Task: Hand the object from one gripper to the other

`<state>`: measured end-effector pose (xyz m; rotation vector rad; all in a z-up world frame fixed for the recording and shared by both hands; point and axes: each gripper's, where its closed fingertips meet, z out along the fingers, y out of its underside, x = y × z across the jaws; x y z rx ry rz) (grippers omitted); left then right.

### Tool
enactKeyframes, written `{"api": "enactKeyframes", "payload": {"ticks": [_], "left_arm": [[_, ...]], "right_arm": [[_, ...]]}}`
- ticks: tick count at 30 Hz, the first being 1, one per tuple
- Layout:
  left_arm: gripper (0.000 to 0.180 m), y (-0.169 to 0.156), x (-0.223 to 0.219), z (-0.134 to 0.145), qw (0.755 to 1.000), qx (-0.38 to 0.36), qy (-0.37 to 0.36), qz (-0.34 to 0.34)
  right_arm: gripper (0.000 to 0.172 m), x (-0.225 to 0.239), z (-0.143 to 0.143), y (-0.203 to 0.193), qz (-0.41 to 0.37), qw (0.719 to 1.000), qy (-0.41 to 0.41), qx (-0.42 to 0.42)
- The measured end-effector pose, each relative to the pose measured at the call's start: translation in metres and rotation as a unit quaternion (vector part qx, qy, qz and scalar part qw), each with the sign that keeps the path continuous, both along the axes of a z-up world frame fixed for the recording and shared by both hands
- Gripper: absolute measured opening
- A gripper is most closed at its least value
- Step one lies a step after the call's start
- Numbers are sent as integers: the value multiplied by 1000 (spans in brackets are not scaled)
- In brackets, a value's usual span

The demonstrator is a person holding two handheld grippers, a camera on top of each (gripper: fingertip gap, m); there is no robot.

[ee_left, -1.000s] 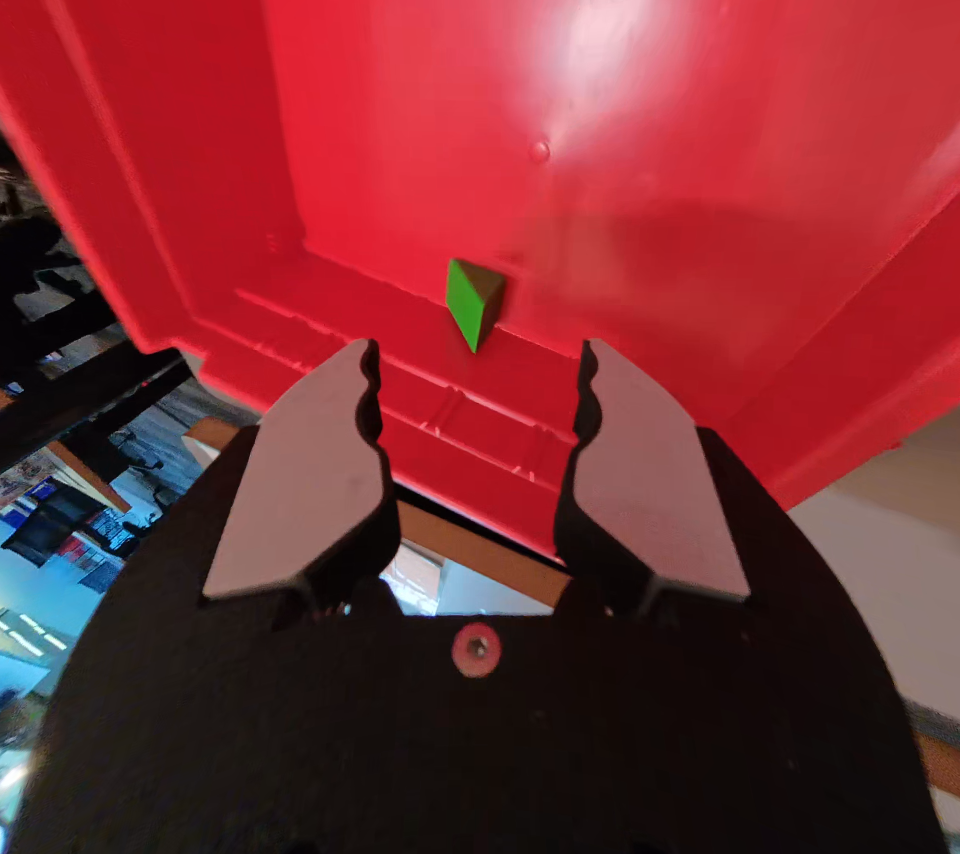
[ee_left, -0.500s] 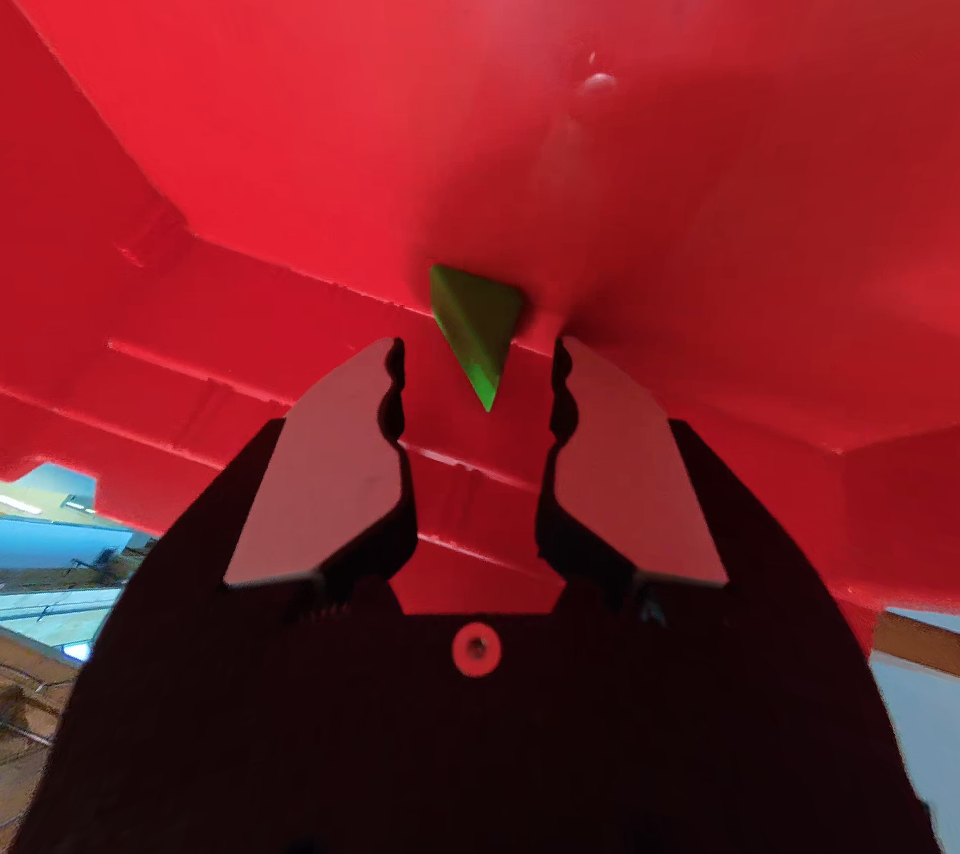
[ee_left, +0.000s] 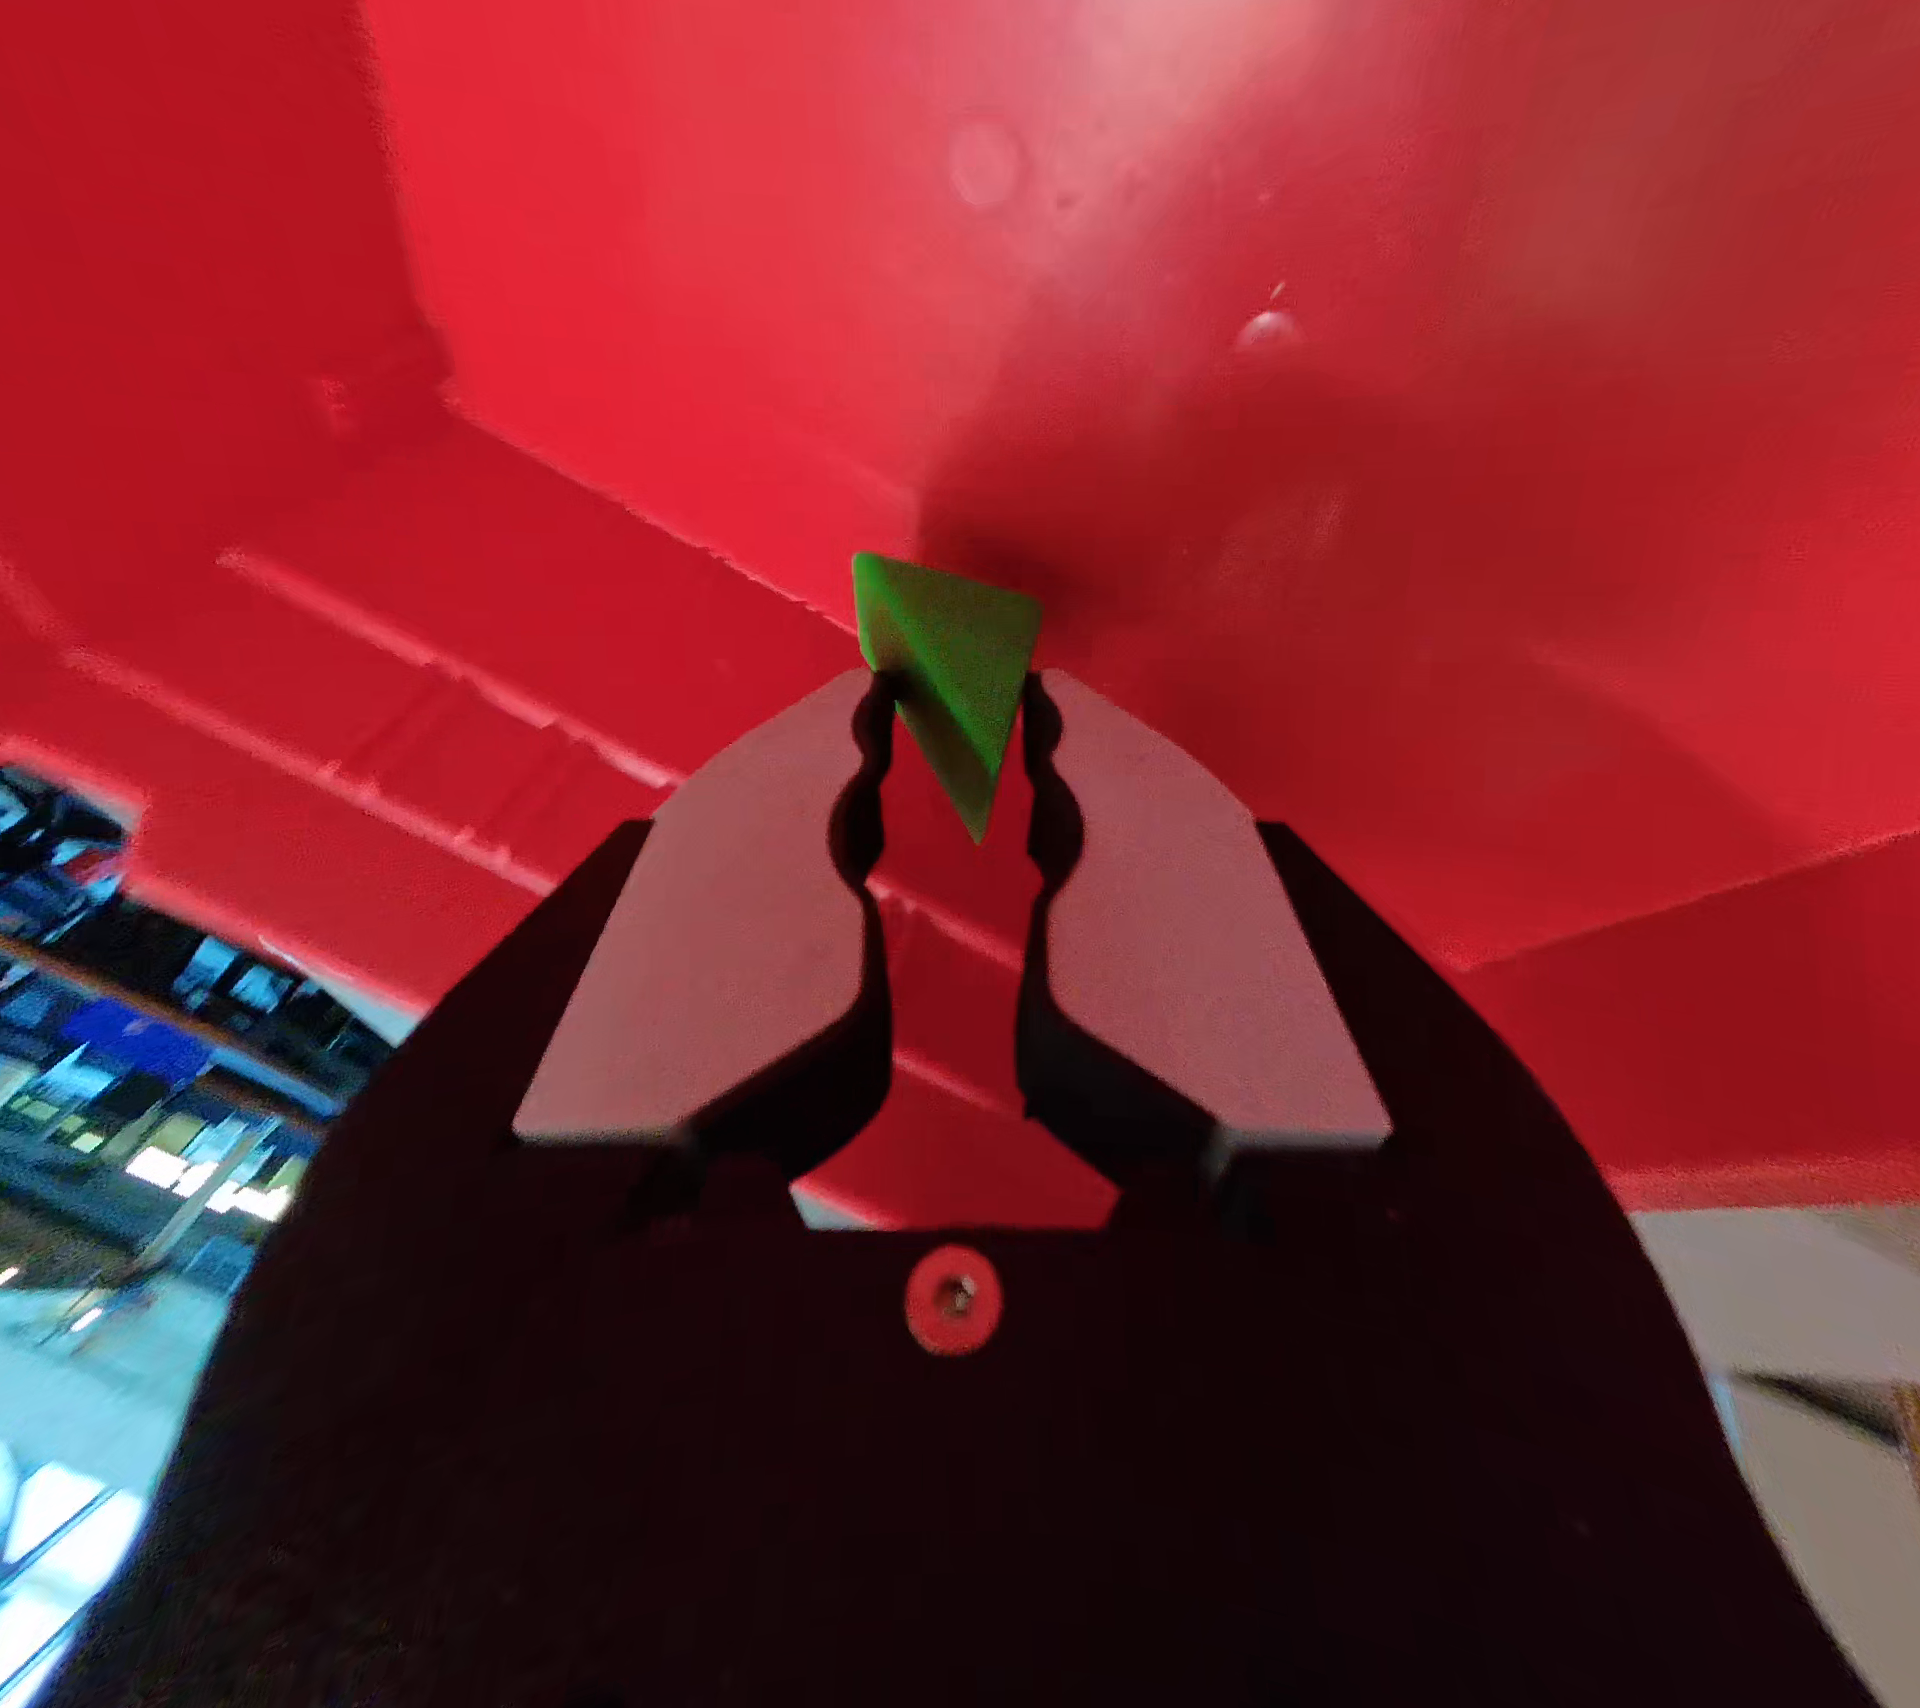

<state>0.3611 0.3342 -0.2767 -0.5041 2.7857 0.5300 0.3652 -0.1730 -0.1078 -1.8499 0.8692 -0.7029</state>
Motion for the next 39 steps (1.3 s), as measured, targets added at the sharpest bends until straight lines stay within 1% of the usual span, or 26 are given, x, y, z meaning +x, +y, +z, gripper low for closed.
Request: {"api": "enactKeyframes", "payload": {"ticks": [1,3,4,5,6,8,10,13,15,16,19,21,25,28,29,31,33,35,39], "left_arm": [[23,-7,1,9,999,-30,-16,2],[23,-30,1,32,992,-113,-49,5],[23,-46,1,46,984,-166,-66,5],[23,-64,-1,63,971,-228,-79,4],[23,-85,-4,81,952,-294,-88,2],[23,-127,-13,120,902,-420,-100,-13],[23,-165,-25,158,846,-520,-108,-38],[23,-216,-52,205,757,-641,-97,-85],[23,-244,-69,227,704,-697,-83,-111],[23,-256,-77,233,684,-714,-75,-125],[23,-289,-96,239,653,-739,-60,-156],[23,-307,-105,238,641,-744,-60,-176],[23,-329,-117,233,635,-743,-69,-199],[23,-339,-124,230,628,-741,-79,-223],[23,-341,-121,229,634,-736,-83,-222],[23,-340,-119,227,654,-719,-92,-217],[23,-339,-119,226,662,-707,-109,-222],[23,-339,-119,224,668,-701,-111,-221],[23,-343,-119,222,676,-695,-111,-219]], "right_arm": [[77,-1,2,1,1,1000,-2,1],[77,-2,5,4,8,1000,-8,5],[77,-2,6,7,14,1000,-11,8],[78,-4,7,12,24,1000,-13,13],[78,-5,9,17,37,999,-16,18],[79,-11,16,32,72,996,-27,36],[78,-22,27,53,127,989,-37,66],[77,-42,45,85,207,970,-57,111],[75,-59,58,106,263,953,-68,135],[75,-68,63,116,289,943,-73,146],[73,-92,78,140,351,917,-93,164],[69,-103,84,149,375,906,-106,167],[60,-111,90,154,395,893,-123,177],[58,-120,88,157,428,877,-106,191],[57,-121,84,158,434,876,-98,185],[56,-120,79,160,437,878,-94,170],[50,-121,79,160,437,878,-103,165],[44,-122,80,162,437,879,-111,156],[43,-123,77,168,437,881,-130,126]]}}
